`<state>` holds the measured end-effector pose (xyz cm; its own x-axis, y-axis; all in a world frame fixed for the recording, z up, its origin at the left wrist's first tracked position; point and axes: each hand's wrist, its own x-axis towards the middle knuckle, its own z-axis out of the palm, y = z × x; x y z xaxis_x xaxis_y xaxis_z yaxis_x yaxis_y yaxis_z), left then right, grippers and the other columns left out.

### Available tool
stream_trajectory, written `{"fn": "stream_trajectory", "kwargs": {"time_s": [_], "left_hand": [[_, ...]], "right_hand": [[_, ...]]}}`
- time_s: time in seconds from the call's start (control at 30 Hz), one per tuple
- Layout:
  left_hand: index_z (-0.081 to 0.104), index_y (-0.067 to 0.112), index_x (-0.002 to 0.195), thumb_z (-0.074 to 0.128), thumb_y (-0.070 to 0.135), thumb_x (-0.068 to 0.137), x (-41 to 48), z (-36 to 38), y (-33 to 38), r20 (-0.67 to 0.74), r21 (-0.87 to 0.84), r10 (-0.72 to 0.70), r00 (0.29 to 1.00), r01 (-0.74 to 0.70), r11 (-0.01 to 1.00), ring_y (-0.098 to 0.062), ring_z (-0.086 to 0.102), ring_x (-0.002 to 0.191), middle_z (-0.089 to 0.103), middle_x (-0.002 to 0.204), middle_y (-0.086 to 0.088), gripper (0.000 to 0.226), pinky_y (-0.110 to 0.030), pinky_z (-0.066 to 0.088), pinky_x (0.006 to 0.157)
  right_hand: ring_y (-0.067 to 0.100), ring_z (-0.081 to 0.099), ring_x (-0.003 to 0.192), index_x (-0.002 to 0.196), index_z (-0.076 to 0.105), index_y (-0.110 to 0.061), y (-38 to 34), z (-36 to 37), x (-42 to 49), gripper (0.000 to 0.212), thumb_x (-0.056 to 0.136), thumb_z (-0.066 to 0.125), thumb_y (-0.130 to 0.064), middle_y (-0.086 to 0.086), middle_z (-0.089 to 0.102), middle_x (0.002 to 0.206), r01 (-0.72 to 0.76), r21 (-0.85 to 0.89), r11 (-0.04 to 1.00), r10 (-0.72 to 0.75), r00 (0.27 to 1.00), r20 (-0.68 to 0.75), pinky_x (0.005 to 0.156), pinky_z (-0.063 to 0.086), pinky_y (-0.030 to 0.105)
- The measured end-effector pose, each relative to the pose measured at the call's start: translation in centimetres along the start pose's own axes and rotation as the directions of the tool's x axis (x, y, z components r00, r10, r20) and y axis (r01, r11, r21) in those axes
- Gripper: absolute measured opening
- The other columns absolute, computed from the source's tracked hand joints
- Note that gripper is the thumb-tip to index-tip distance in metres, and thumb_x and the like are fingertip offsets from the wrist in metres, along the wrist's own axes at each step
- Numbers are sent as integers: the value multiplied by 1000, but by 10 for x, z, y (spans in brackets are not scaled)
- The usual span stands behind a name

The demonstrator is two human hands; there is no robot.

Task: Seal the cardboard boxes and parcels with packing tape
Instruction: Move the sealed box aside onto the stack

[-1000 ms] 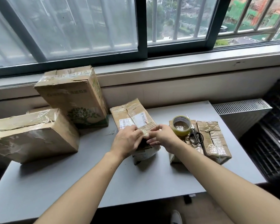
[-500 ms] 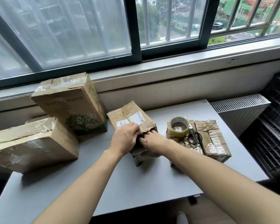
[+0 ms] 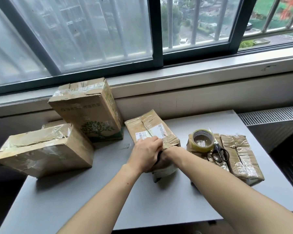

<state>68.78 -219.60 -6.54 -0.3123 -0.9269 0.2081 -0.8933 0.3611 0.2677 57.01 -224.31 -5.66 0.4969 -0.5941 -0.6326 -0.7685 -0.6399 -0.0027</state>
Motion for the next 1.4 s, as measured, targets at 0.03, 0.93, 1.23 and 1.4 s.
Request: {"fn": "stream_trajectory", "kwargs": {"time_s": [0.03, 0.93, 1.23, 1.4], "left_hand": [[56, 20, 84, 54, 25, 92, 0, 1, -1, 4, -11, -23, 1000, 23, 1000, -25, 57, 78, 59, 85, 1, 9, -38, 44, 69], [64, 26, 101, 53, 15, 86, 25, -56, -22, -104, 150, -270, 957, 283, 947, -29, 65, 88, 71, 94, 3, 22, -35, 46, 65], [67, 27, 109, 53, 15, 85, 30, -64, -13, -53, 147, -244, 968, 249, 957, -28, 64, 97, 72, 102, 1, 31, -33, 45, 72], [62, 21, 94, 51, 11, 77, 30, -70, -13, -76, 150, -198, 977, 207, 967, -31, 62, 85, 70, 89, 0, 23, -32, 39, 61]], "right_hand": [[32, 14, 151, 155, 14, -2, 0, -10, -11, 82, 101, 36, -60, 19, 14, 163, 7, 53, 999, -8, 1000, 18, 121, 10, 31], [27, 42, 135, 126, 51, -35, 6, -49, 20, 62, 75, 40, -68, 2, 48, 147, -51, 251, 967, 81, 990, -114, 113, 35, 43], [27, 43, 133, 136, 46, -38, -2, -43, 8, 62, 81, 44, -67, -2, 47, 145, -21, 397, 917, 128, 961, -245, 109, 39, 42], [26, 46, 127, 135, 50, -31, 3, -48, -8, 45, 93, 49, -49, 0, 50, 141, 30, 338, 941, 71, 957, -283, 108, 39, 40]]}}
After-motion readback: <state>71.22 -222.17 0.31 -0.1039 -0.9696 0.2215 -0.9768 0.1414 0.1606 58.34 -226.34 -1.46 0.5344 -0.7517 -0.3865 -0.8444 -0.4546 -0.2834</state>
